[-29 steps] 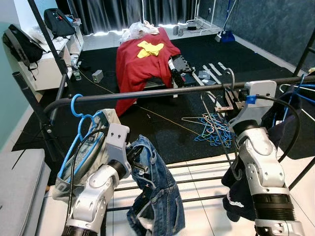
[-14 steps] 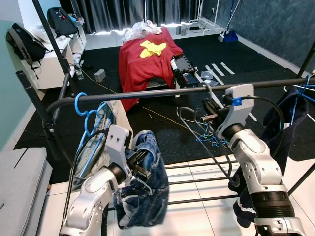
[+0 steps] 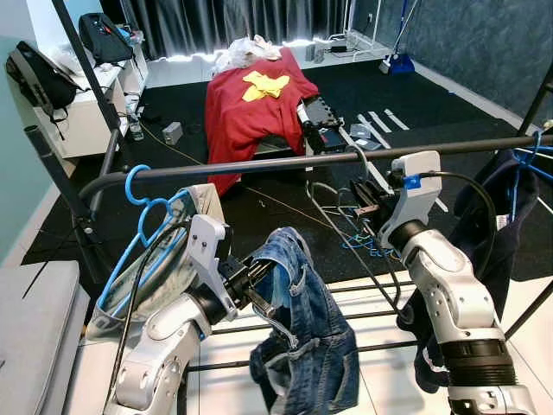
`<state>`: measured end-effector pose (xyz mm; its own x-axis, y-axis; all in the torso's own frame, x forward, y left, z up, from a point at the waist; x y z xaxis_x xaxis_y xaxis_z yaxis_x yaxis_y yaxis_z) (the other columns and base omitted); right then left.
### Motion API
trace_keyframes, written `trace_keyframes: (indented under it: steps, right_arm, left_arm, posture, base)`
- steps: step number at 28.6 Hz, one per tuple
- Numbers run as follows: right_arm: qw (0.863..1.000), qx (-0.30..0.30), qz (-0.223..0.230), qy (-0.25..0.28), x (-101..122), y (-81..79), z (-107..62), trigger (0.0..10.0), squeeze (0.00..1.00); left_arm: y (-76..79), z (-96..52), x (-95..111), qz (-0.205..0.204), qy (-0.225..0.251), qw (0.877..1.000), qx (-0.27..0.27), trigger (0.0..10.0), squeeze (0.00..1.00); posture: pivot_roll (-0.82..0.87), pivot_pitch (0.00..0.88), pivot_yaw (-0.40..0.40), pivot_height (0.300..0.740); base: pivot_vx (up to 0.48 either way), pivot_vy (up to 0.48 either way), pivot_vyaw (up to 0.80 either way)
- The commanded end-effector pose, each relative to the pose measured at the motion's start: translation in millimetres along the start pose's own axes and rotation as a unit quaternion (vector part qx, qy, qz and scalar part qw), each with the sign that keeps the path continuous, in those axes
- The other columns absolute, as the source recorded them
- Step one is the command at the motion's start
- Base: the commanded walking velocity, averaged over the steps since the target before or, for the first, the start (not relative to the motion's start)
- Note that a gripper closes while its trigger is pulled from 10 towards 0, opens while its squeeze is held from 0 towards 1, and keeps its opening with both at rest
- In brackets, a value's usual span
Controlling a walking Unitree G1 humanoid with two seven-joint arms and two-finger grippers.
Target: Hang hanger
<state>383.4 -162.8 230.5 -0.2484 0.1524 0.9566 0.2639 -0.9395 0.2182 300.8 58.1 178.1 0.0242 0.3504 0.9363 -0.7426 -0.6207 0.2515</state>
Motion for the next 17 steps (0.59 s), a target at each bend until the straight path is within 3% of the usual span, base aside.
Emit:
trace_keyframes:
  steps: [1,4,10,15,17]
  right_arm:
    - [1.000,0.005,-0.007,0.023,10.2,-5.0,1.7,10.0,0.00]
    - [0.998,0.014,-0.002,0.061,30.2,-12.6,2.4,10.0,0.00]
    - [0.997,0.019,-0.004,0.074,40.0,-20.5,2.5,10.0,0.00]
    - [0.997,0.010,-0.042,0.061,46.0,-25.0,-4.6,10.0,0.00]
    - [0.994,-0.020,-0.088,0.058,51.0,-19.3,-14.7,10.0,0.00]
  left_arm:
    - [1.5,0.0,10.6,0.013,0.018,1.000,-0.008,10.0,0.00]
    - [-1.2,0.0,11.3,0.018,0.017,1.000,-0.004,10.0,0.00]
    - [-3.7,0.3,11.5,0.024,0.014,1.000,-0.005,10.0,0.00]
    - [-12.2,-2.1,8.7,0.031,0.005,0.999,0.010,10.0,0.00]
    - [-20.6,-4.2,4.0,0.028,-0.004,0.999,0.029,10.0,0.00]
  posture:
    - [-0.06,0.053,0.039,0.740]
    - [-0.06,0.050,0.039,0.740]
    - [-0.06,0.039,0.037,0.740]
    - [-0.06,0.027,0.036,0.740]
    - [-0.08,0.014,0.046,0.740]
  base:
    - [0.000,0.000,0.00]
    - [0.000,0.000,0.00]
    - [0.000,0.000,0.00]
    - [0.000,0.000,0.00]
    - [0.000,0.000,0.00]
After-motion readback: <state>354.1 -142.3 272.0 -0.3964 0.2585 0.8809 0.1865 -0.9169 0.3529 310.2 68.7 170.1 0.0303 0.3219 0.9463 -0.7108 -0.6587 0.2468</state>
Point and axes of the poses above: a point about 5 cm out from each wrist's last joint towards the gripper, its own z axis pointing out of the wrist towards the gripper, its own x axis along the axis of the wrist's last joint, y = z × x, the point moved 5 cm from there along z, pointing out of the wrist towards the gripper, and after that the axes turned 8 degrees about -z, right-handed, at the moved point
